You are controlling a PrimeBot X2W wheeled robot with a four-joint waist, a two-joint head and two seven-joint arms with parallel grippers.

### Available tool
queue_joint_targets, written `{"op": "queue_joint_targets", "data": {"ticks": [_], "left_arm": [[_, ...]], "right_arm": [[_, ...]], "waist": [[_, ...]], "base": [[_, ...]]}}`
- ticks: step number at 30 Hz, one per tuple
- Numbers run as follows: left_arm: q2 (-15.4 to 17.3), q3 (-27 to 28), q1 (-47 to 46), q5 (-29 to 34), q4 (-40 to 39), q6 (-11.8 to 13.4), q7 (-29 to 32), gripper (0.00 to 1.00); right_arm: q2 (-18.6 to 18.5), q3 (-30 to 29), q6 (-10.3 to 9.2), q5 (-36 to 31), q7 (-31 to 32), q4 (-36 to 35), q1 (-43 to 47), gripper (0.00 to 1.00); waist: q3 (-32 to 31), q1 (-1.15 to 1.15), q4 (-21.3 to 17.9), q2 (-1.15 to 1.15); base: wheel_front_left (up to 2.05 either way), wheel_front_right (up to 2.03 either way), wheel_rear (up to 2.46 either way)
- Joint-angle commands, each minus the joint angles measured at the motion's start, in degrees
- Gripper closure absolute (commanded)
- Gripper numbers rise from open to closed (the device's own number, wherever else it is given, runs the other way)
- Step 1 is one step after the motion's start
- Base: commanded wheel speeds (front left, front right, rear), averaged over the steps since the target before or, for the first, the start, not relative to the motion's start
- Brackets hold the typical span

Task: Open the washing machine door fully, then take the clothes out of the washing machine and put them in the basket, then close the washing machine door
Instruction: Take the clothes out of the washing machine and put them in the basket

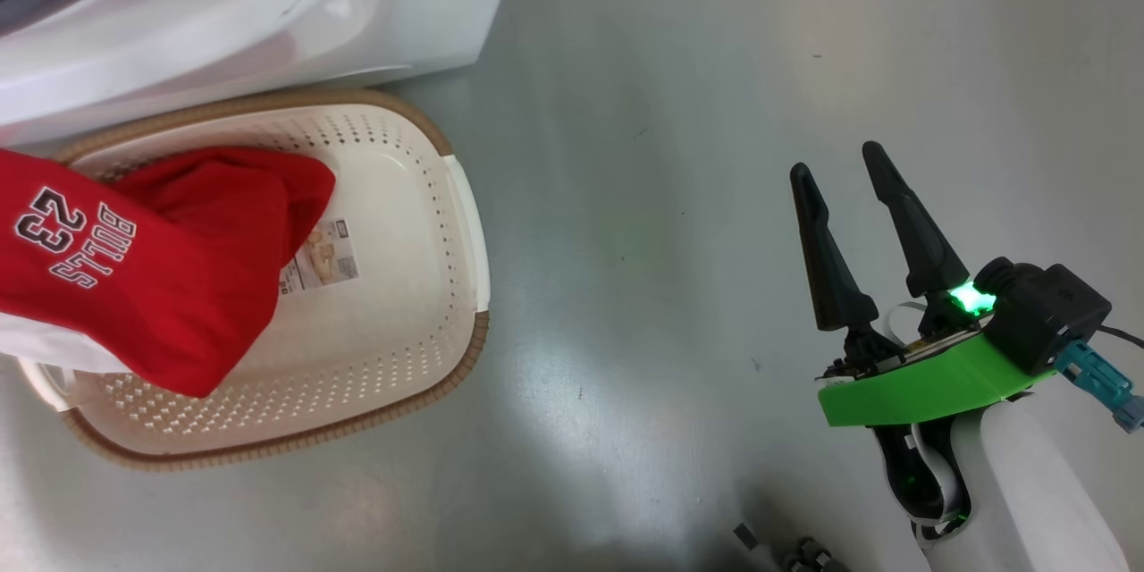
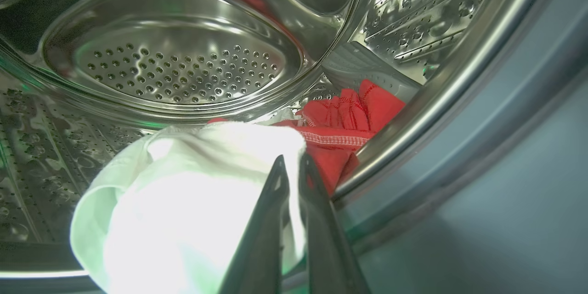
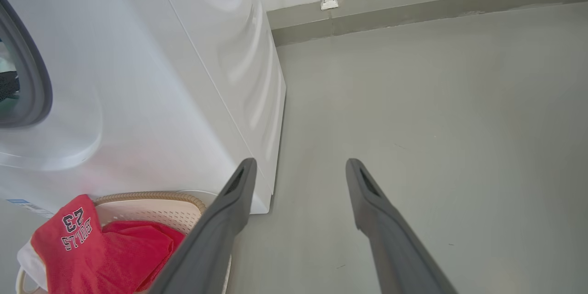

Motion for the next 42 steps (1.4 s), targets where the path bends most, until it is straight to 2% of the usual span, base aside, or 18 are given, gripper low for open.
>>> {"op": "queue_joint_targets", "data": {"ticks": [1,8,14,19,27,34,42], "left_arm": [[3.45,1.18,-0.71,-0.74,-0.62,0.82,-0.21,1.00],[1.69,1.60,0.25,-3.52,-2.12,0.95,-0.21,1.00],[-3.45,7.73,4.40,-11.33,-8.24,-0.76,-0.21,1.00],[-7.33,12.09,8.99,-14.26,-13.91,-3.24,-0.21,1.00],[-12.20,17.91,14.51,-14.73,-19.35,-6.64,-0.21,1.00],[-17.03,23.90,19.30,-14.12,-23.59,-10.59,-0.21,1.00],[-21.32,28.06,24.53,-12.86,-28.68,-12.76,-0.21,1.00]], "right_arm": [[-0.21,0.97,0.42,0.67,-0.36,-1.45,0.05,0.00],[-0.21,0.46,0.42,0.27,-0.36,-1.24,-0.10,0.00],[-0.21,-0.14,0.42,-0.16,-0.36,-0.75,-0.08,0.00],[-0.21,-0.93,0.42,-0.78,-0.36,-0.29,0.26,0.00],[-0.21,-1.97,0.42,-1.43,-0.36,0.24,0.90,0.00],[-0.21,-3.08,0.42,-1.69,-0.36,0.63,2.13,0.00],[-0.21,-4.50,0.42,-1.99,-0.36,1.16,4.11,0.00]], "waist": [[-0.20,0.00,0.17,0.00],[-1.10,0.00,1.08,0.00],[-3.25,0.00,2.71,0.00],[-4.84,0.00,4.25,0.00],[-6.85,0.00,5.92,0.00],[-9.21,0.00,7.05,0.00],[-12.14,0.00,8.63,0.00]], "base": [[0.00,0.00,0.00],[0.00,0.00,0.00],[0.00,0.00,0.00],[0.00,0.00,0.00],[0.00,0.00,0.00],[0.00,0.00,0.00],[0.00,0.00,0.00]]}}
